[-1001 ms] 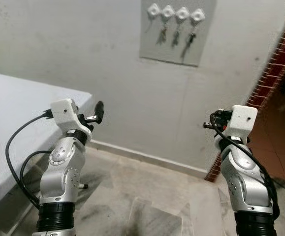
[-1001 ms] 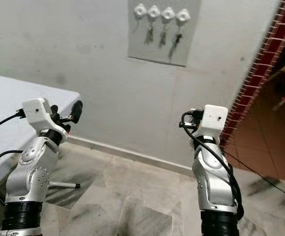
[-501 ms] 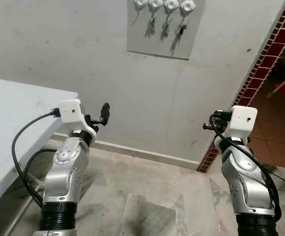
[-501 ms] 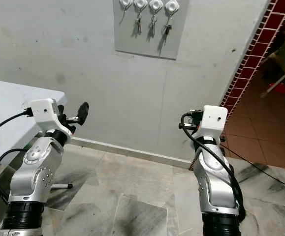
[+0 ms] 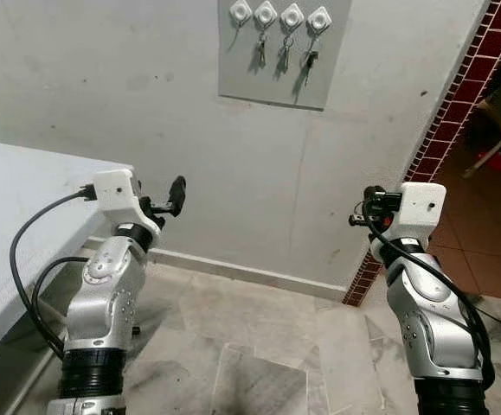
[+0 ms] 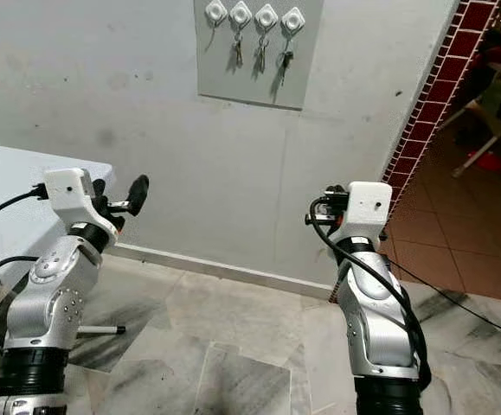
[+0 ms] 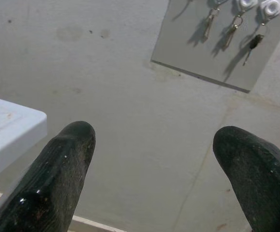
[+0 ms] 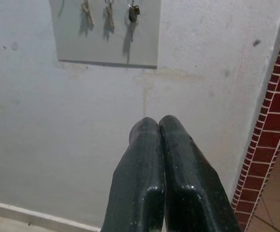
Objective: Hang keys on a hook
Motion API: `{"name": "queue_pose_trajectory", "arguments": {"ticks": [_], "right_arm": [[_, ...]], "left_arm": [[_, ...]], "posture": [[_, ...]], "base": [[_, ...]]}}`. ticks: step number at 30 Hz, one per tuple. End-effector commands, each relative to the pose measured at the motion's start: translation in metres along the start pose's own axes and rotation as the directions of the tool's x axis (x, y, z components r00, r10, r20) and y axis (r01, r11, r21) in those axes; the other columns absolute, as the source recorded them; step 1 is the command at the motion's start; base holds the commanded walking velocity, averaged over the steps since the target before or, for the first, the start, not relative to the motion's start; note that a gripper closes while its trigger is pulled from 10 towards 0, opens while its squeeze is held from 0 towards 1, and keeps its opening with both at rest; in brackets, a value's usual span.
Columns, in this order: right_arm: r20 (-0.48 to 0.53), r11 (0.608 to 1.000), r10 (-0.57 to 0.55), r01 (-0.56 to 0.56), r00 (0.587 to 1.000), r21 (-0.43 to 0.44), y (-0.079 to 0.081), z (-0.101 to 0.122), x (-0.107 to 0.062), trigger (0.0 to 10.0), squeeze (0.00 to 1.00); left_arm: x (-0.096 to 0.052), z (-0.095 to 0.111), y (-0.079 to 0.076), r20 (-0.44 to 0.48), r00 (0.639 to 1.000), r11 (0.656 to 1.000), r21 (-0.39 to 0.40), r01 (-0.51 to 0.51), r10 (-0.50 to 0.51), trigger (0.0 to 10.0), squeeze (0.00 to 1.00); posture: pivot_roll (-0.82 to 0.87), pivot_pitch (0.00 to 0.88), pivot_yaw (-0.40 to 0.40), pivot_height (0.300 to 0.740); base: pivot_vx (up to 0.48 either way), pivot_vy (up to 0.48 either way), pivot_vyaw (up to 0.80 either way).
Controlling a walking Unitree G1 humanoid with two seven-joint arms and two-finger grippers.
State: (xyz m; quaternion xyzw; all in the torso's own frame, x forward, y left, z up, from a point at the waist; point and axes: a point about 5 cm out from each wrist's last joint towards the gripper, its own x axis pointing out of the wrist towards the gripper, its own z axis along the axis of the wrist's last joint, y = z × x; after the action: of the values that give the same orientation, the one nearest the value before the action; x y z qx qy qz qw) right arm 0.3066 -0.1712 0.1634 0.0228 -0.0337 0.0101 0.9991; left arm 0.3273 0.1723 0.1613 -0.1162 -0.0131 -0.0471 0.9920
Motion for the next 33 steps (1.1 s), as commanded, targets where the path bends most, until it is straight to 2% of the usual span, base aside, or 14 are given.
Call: {"name": "queue_pose_trajectory", "arguments": {"ticks": [1, 9, 33], "right_arm": [[0.034, 1.0, 0.014, -0.013, 0.999, -0.008, 0.0007, 0.0072, 0.0003, 10.0, 0.0], [0.044, 1.0, 0.011, -0.011, 0.999, -0.009, 0.0003, 0.0079, -0.0017, 10.0, 0.0], [0.05, 1.0, 0.008, -0.008, 0.999, -0.01, 0.0021, 0.0049, -0.0055, 10.0, 0.0]], "left_arm": [[0.0037, 0.0029, -0.0002, -0.006, 1.0, 1.0, -0.006, 0.014, -0.014, 10.0, 0.0], [0.0051, 0.0018, 0.0001, -0.019, 1.0, 1.0, -0.011, 0.018, -0.018, 10.0, 0.0], [0.0074, 0.0009, -0.0028, -0.033, 0.999, 0.999, -0.012, 0.04, -0.04, 10.0, 0.0]], "posture": [[-0.05, 0.0, -0.017, 0.74], [-0.06, 0.0, -0.011, 0.74], [-0.06, 0.0, -0.004, 0.74]], "base": [[0.0, 0.244, 0.0], [0.0, 0.356, 0.0], [0.0, 0.478, 0.0]]}}
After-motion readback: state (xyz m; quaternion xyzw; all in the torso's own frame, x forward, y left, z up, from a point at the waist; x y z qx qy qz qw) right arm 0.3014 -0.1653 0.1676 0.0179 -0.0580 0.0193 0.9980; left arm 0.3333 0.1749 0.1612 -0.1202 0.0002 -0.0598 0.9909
